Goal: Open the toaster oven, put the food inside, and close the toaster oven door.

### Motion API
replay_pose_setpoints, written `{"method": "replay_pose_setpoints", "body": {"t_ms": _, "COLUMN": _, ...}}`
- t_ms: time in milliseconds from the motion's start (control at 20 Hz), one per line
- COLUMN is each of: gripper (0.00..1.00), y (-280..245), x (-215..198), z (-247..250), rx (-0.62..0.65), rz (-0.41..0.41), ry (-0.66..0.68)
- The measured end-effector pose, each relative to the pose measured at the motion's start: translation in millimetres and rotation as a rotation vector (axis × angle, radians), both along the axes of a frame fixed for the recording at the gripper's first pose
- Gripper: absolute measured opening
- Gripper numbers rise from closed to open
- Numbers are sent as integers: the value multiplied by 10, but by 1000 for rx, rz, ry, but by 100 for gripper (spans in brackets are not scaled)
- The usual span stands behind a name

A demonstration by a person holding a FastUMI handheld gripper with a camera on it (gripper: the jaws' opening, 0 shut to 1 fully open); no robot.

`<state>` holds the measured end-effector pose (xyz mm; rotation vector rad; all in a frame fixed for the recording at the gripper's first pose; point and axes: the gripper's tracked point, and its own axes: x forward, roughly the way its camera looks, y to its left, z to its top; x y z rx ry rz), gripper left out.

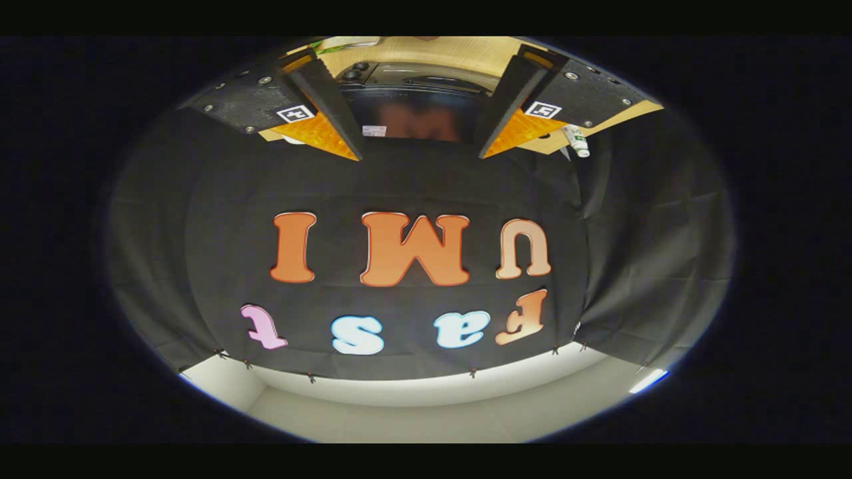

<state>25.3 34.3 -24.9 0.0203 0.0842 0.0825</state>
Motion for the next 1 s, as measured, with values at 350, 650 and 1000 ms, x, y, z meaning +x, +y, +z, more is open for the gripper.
{"method": "replay_pose_setpoints", "body": {"t_ms": 350, "gripper": 99, "y": 356, "x": 278, "z": -683, "rx": -28, "rz": 61, "ry": 137}}
{"method": "replay_pose_setpoints", "body": {"t_ms": 650, "gripper": 99, "y": 420, "x": 498, "z": -1446, "rx": -45, "rz": 31, "ry": 292}}
{"method": "replay_pose_setpoints", "body": {"t_ms": 1000, "gripper": 99, "y": 336, "x": 522, "z": -1875, "rx": -25, "rz": -41, "ry": 342}}
